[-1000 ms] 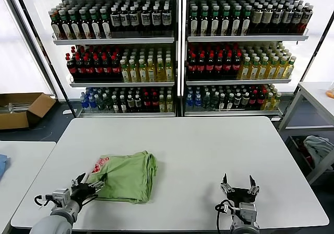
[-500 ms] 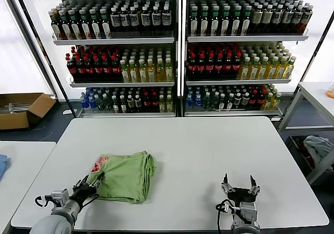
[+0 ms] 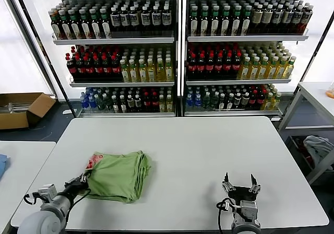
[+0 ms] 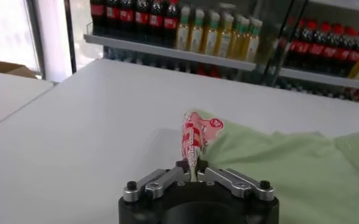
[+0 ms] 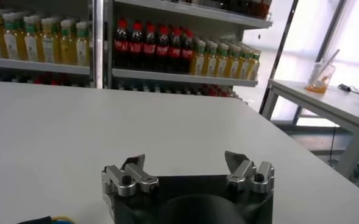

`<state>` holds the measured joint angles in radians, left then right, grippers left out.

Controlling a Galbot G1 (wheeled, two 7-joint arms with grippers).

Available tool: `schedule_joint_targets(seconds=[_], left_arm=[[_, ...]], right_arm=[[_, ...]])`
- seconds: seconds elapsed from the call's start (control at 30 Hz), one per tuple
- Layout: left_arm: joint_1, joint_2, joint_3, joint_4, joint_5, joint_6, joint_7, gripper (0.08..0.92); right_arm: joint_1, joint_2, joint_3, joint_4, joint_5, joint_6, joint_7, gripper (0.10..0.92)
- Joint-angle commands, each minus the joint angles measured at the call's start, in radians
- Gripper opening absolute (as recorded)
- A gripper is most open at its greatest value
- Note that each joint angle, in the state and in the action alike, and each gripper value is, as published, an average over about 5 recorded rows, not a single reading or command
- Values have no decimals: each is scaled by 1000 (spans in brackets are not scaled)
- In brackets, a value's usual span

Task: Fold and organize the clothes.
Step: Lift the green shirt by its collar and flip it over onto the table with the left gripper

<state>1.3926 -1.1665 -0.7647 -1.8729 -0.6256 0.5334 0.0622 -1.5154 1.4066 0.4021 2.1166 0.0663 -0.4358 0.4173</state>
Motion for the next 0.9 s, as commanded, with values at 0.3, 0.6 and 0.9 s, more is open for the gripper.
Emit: schedule_joint_targets(seconds=[0.3, 0.6, 0.9], left_arm=[[-63, 244, -344, 62, -400, 45, -25, 106], [0, 256, -317, -132, -286, 45, -25, 106], [33, -62, 220, -359, 127, 44, -25, 106]], right_arm=[[21, -11, 2, -2, 8, -11, -2, 823], [35, -12, 4, -12, 8, -20, -5, 823], [40, -29, 15, -17, 36, -18, -51, 823]])
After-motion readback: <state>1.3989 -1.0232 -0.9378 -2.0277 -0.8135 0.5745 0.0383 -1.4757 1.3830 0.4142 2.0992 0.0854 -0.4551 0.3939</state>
